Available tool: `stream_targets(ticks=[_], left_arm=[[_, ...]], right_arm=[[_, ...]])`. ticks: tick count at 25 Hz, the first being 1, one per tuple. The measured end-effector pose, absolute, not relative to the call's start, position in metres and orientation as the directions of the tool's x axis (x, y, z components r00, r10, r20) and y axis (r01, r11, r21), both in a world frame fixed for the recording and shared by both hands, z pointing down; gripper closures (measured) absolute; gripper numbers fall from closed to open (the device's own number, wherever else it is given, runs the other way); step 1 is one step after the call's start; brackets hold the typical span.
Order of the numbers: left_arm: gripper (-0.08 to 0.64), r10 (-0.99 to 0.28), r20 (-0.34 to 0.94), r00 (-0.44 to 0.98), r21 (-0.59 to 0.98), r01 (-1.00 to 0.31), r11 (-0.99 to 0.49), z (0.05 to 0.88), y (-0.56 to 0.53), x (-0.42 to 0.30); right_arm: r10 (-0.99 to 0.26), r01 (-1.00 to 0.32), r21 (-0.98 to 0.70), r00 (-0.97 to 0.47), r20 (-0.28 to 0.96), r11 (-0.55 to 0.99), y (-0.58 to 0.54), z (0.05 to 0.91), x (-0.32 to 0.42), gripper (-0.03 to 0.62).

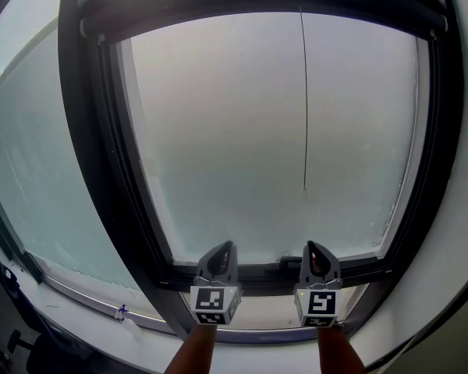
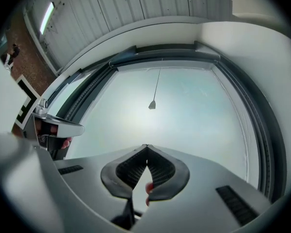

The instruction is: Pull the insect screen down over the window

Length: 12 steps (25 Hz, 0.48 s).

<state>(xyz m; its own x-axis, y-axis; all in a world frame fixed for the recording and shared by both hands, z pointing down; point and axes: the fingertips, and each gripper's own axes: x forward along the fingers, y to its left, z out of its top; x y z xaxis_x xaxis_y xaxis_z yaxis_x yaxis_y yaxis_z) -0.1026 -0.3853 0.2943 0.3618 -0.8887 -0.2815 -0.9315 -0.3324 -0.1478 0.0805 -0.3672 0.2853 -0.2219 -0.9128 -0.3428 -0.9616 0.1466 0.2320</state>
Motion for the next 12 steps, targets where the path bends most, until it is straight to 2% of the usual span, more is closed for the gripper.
stream_targets(ticks=[8,10,12], left_arm=[[0.554,-0.835,-0.41,0.368,-0.326,-0.914,-0.243,0.193,-0.397,-0.093],[0.488,-0.831,-0.408,0.379,-0.413,-0.888,-0.202,0.174,-0.401,-0.089],[0.44,-0.829,-0.403,0.389,-0.467,-0.866,-0.18,0.157,-0.405,-0.084]], right_arm=[[-0.864,-0.952,0.288,-0.228,-0.45,0.101,-0.374,0.186,0.072,0.589],[-0.852,-0.945,0.317,-0.234,-0.469,0.085,-0.375,0.162,0.072,0.586],[-0.841,-0.918,0.395,-0.243,-0.483,0.039,-0.377,0.144,0.073,0.548]])
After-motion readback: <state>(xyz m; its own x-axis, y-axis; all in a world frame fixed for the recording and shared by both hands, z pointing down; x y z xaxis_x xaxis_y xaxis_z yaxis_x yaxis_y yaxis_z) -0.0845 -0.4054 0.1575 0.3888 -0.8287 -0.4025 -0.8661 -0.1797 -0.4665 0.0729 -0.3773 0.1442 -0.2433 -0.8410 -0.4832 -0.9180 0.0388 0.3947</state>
